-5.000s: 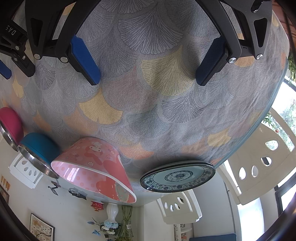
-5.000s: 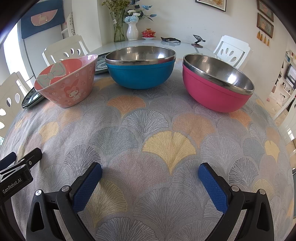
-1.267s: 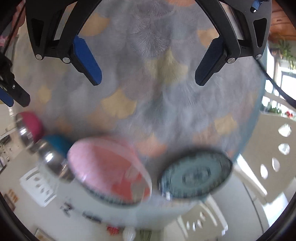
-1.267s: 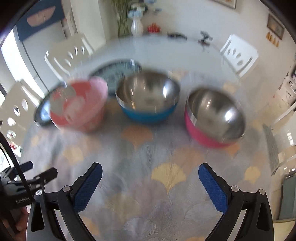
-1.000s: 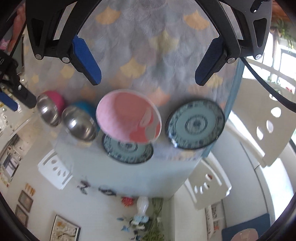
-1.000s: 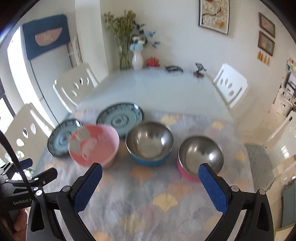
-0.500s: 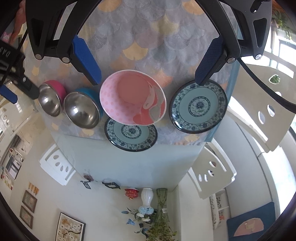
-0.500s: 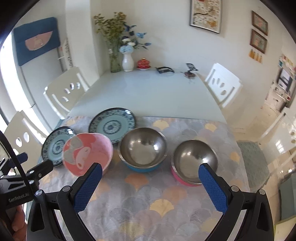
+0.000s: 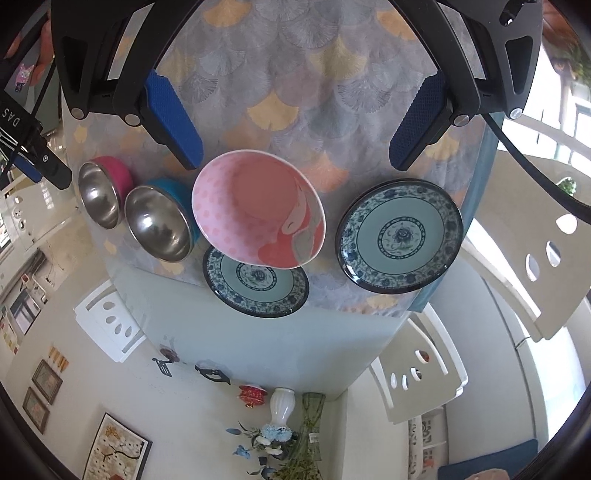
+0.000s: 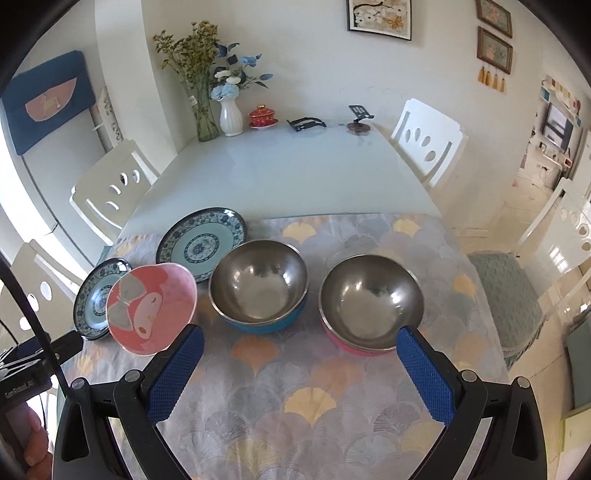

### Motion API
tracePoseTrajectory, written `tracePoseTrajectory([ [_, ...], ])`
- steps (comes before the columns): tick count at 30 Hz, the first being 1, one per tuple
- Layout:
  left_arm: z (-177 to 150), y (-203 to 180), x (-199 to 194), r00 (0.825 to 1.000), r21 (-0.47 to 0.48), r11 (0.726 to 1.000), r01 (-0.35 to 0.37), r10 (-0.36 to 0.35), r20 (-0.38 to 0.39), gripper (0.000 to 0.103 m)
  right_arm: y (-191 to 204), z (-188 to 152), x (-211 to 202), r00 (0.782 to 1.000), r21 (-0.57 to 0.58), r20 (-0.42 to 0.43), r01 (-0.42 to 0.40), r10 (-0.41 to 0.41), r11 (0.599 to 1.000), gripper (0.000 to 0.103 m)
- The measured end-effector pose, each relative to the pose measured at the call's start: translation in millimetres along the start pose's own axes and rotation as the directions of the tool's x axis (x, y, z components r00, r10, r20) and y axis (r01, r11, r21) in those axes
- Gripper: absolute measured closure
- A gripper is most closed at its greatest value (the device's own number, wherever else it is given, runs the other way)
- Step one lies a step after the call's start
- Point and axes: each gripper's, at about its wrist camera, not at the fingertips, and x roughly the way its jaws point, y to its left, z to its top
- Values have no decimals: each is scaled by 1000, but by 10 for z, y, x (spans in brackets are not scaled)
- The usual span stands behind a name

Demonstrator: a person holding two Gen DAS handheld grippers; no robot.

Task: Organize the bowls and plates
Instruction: 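Move both grippers to the pink cartoon bowl and close on its rim, then lift the pink cartoon bowl with both grippers and carry it across the cloth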

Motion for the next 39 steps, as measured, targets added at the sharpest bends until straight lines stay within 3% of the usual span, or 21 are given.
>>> tracePoseTrajectory([
  [9, 142, 82, 191, 1000, 3, 1000, 16, -16, -20, 7, 347, -58, 311, 985, -19, -101, -142, 140, 990, 0],
  [17, 255, 172, 460, 997, 1, 999, 35, -35, -65, 18, 632, 27, 609, 977, -45, -132, -177, 170, 983, 2],
  [22, 331, 218, 743, 994, 8, 999, 44, -43, -105, 32, 781, 96, 894, 957, 15, -193, -216, 215, 976, 19],
  [24, 352, 263, 851, 990, 3, 998, 66, -65, -124, 46, 847, 103, 1016, 947, 39, -222, -230, 233, 972, 25],
  [27, 389, 291, 972, 985, 1, 996, 84, -83, -150, 52, 940, 91, 1193, 929, 64, -266, -251, 259, 966, 35],
  [30, 404, 302, 1051, 983, 6, 996, 90, -88, -158, 59, 1007, 51, 1333, 914, 91, -306, -252, 268, 963, 38],
  [35, 401, 298, 1183, 976, 16, 994, 112, -107, -189, 71, 1030, 3, 1504, 904, 107, -348, -224, 247, 969, 48],
  [39, 390, 282, 1269, 971, 24, 992, 126, -118, -207, 84, 1038, -18, 1587, 900, 103, -366, -213, 236, 972, 63],
])
